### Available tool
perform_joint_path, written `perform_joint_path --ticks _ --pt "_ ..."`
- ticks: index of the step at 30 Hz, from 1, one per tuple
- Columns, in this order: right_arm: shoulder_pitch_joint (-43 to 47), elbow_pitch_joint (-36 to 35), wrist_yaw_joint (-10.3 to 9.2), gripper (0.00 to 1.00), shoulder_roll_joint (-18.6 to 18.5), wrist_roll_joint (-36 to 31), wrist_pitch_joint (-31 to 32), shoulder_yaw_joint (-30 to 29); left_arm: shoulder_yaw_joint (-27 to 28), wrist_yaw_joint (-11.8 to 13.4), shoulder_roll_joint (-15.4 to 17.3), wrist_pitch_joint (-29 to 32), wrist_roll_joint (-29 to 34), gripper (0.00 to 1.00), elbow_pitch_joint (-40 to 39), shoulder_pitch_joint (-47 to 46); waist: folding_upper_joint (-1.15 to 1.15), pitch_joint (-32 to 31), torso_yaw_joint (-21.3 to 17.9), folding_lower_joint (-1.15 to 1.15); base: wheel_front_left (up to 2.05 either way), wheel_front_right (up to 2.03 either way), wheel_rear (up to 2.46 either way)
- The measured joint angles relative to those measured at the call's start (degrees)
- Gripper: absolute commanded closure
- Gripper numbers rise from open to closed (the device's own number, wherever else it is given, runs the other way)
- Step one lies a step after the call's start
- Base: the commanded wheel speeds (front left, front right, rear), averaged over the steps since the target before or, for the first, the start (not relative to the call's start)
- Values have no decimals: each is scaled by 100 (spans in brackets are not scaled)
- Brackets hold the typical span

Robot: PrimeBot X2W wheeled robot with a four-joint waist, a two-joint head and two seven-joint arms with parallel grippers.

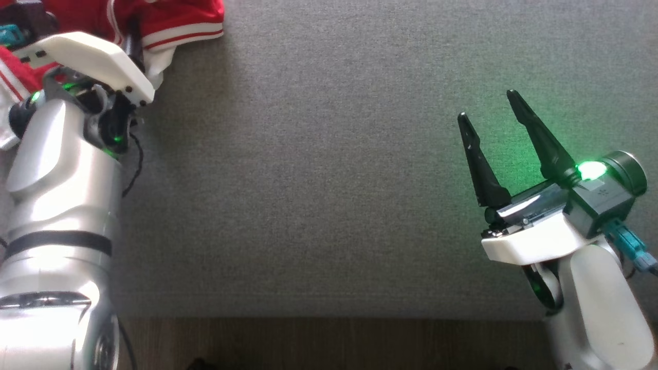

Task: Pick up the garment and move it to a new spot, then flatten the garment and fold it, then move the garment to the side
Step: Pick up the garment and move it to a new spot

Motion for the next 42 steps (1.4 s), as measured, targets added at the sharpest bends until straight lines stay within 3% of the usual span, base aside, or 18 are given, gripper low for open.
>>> perform_joint_path --ticks 1,2,3,4,15,23,32,42 --pt "-1 -10 0 0 0 0 0 -1 -7 -29 8 -10 0 0 24 -24 0 12 -5 0 0 0 0" --pt "-5 -16 0 0 0 0 0 -2 -19 -54 11 -48 0 62 51 -35 0 20 -8 0 0 0 0" --pt "-11 -16 0 0 0 0 0 -4 -52 -113 11 -59 0 62 92 -51 0 20 -7 0 0 0 0" --pt "-12 -16 0 0 0 0 0 -9 -107 -159 13 -60 1 100 149 -87 0 13 -2 0 0 0 0" --pt "14 74 0 0 4 34 0 55 -149 -379 -100 -1273 -76 100 260 310 0 -431 53 1 0 0 0" --pt "421 160 0 0 57 42 0 26 -188 -479 -104 -1638 -287 100 -407 786 0 -1163 55 0 0 0 0" --pt "766 201 0 0 223 93 0 32 -697 -498 -62 -1389 -655 100 -2256 1625 0 -1968 -94 0 0 0 0" --pt "859 -19 0 0 240 142 0 -9 -1261 -339 -220 -547 -795 100 -4320 2645 0 -2262 -804 0 0 0 0"
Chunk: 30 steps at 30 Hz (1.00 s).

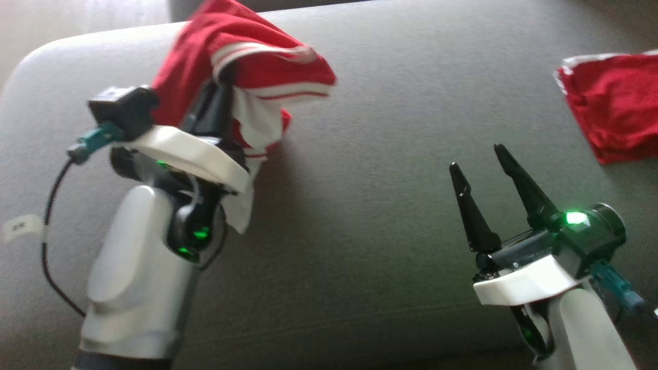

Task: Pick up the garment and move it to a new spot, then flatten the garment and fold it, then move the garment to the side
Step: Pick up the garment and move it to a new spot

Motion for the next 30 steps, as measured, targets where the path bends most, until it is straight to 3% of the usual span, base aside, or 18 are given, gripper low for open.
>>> perform_joint_path --ticks 7,13,18,19,20,21,22,30 --pt "-6 -176 0 0 5 70 0 -99 -566 312 -179 221 32 100 -152 87 0 187 -512 0 0 0 0" --pt "-31 -244 0 0 9 201 0 -166 -954 616 -243 -36 81 100 730 -58 0 502 -882 1 0 0 0" --pt "-82 -277 0 0 22 310 0 -109 -1379 655 -252 -523 -118 100 1573 -599 0 849 -1149 1 0 0 0" --pt "-104 -279 0 0 22 310 0 -111 -1497 655 -254 -591 -162 96 1664 -672 0 897 -1175 2 0 0 0" --pt "-137 -280 0 0 24 310 0 -110 -1571 655 -258 -664 -209 76 1749 -721 0 934 -1193 2 0 0 0" --pt "-168 -281 0 0 24 310 0 -112 -1666 656 -256 -731 -267 43 1816 -764 0 960 -1203 2 0 0 0" --pt "-182 -281 0 0 26 310 0 -110 -1736 664 -258 -792 -304 0 1878 -786 0 970 -1198 2 0 0 0" --pt "-174 -270 0 0 27 310 0 4 -2083 756 -255 -1125 -533 0 1808 -779 0 743 -994 1 0 0 0"
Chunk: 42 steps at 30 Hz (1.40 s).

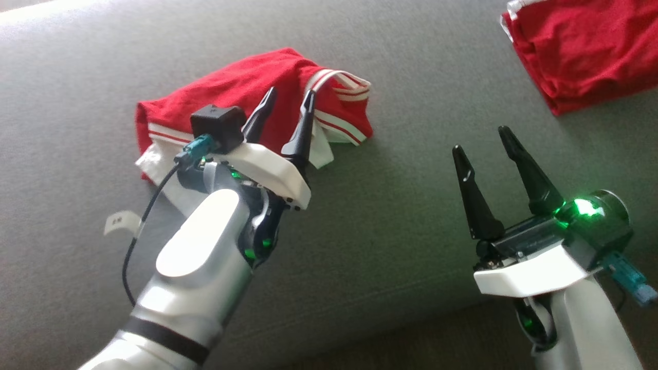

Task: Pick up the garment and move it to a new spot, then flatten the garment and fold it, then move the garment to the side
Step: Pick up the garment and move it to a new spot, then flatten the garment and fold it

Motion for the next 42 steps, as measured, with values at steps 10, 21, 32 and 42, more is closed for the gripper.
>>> perform_joint_path --ticks 10,21,32,42 --pt "299 92 0 0 0 127 0 104 896 412 5 -66 846 0 -2022 1663 0 -517 607 -1 0 0 0" --pt "558 375 0 0 1 202 1 120 1696 664 38 -89 1949 0 -3481 3552 0 -1087 1247 -1 0 0 0" --pt "1001 532 0 0 4 314 1 32 1931 760 60 -90 2594 0 -4011 4636 0 -1560 1412 -1 0 0 0" --pt "1021 578 0 0 8 345 1 32 1942 762 63 -90 2749 0 -4009 4718 0 -1668 1322 -1 0 0 0"
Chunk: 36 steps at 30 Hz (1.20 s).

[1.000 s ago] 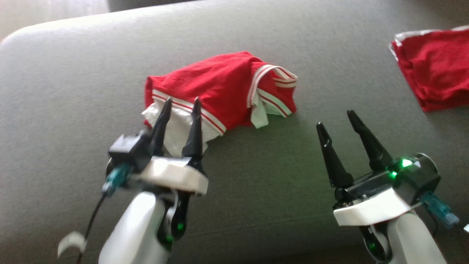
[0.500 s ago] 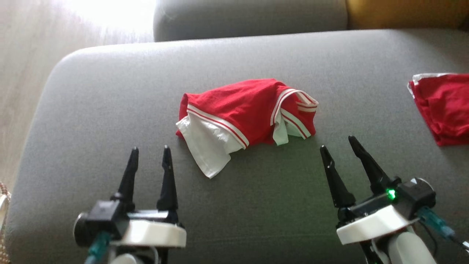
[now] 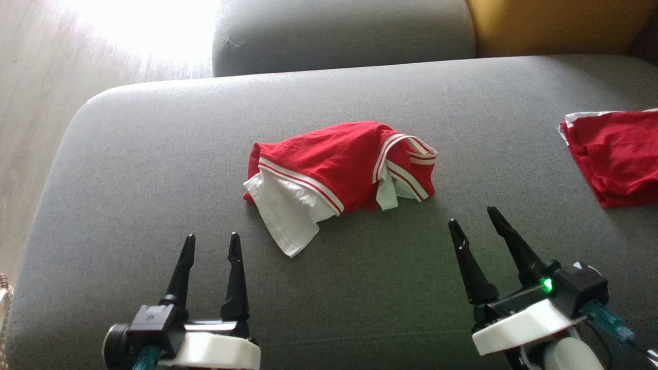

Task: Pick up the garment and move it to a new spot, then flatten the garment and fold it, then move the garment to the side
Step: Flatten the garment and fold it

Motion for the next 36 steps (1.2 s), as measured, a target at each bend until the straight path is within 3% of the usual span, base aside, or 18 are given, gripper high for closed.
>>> perform_joint_path --ticks 29,36 --pt "98 5 0 0 8 69 0 30 -43 -15 0 0 100 0 36 17 0 1 -95 0 0 0 0" --pt "76 -7 0 0 10 110 0 18 -44 -339 1 0 345 0 313 -46 0 161 -274 1 0 0 0"
